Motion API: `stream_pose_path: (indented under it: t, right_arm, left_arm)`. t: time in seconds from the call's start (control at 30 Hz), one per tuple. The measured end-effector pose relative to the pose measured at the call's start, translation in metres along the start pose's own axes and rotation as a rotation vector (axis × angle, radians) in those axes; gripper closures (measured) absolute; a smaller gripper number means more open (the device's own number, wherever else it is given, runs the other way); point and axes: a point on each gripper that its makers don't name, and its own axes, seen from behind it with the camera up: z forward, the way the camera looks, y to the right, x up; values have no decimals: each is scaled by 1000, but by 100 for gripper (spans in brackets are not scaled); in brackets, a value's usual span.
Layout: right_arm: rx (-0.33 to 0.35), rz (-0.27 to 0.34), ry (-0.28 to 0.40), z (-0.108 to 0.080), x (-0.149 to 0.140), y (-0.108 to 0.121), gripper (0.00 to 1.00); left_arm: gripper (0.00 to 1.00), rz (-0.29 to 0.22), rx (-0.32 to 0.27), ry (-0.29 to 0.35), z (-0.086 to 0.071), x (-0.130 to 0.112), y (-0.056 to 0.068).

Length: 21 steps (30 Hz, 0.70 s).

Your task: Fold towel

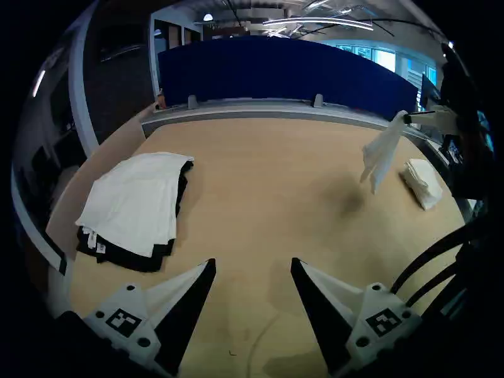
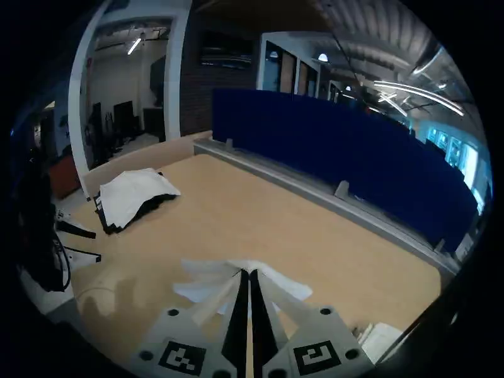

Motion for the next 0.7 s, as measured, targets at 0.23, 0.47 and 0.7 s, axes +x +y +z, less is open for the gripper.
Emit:
stream_pose_path:
  t: [0.23, 0.47, 0.7]
  right_arm:
    - [-47, 9, 14, -12, 11, 36, 98]
    - [-114, 24, 21, -30, 15, 85, 98]
    - [-174, 38, 12, -44, 10, 134, 98]
  left_arm:
    - [12, -1, -3, 3, -3, 2, 1]
    - [12, 1, -3, 5, -3, 4, 0]
    - [12, 8, -1, 3, -2, 2, -1]
